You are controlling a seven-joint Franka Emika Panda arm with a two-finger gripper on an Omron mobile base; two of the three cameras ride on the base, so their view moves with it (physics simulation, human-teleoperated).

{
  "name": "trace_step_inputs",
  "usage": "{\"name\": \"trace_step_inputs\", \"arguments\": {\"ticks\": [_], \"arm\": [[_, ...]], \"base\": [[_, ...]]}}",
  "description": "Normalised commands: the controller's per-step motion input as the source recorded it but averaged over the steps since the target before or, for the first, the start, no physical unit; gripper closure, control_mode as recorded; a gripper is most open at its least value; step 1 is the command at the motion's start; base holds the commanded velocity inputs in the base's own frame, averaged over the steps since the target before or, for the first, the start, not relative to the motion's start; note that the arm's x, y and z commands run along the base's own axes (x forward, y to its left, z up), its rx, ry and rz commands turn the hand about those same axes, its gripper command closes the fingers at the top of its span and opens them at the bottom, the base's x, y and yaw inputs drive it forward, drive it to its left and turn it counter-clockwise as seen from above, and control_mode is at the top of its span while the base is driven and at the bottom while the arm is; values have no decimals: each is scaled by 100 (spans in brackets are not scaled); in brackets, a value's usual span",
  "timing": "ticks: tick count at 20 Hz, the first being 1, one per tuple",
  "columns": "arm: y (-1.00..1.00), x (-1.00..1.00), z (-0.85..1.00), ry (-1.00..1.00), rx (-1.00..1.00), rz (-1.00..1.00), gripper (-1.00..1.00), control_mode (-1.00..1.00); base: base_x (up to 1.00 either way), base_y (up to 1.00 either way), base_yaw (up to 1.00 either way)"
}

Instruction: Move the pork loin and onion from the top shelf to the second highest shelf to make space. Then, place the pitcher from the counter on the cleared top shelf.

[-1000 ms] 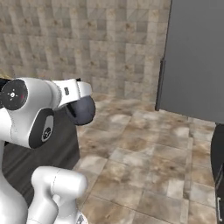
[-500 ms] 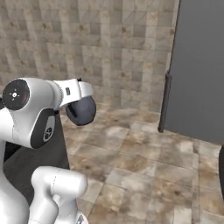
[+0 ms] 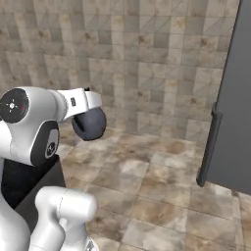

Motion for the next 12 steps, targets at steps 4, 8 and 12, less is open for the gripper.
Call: {"name": "trace_step_inputs", "arguments": {"ticks": [4,8,12], "arm": [[0,0,0,0,0,0,100,100],[0,0,0,0,0,0,100,100],[0,0,0,0,0,0,100,100]], "base": [[100,8,-12],[100,0,-18],[100,3,-26]]}}
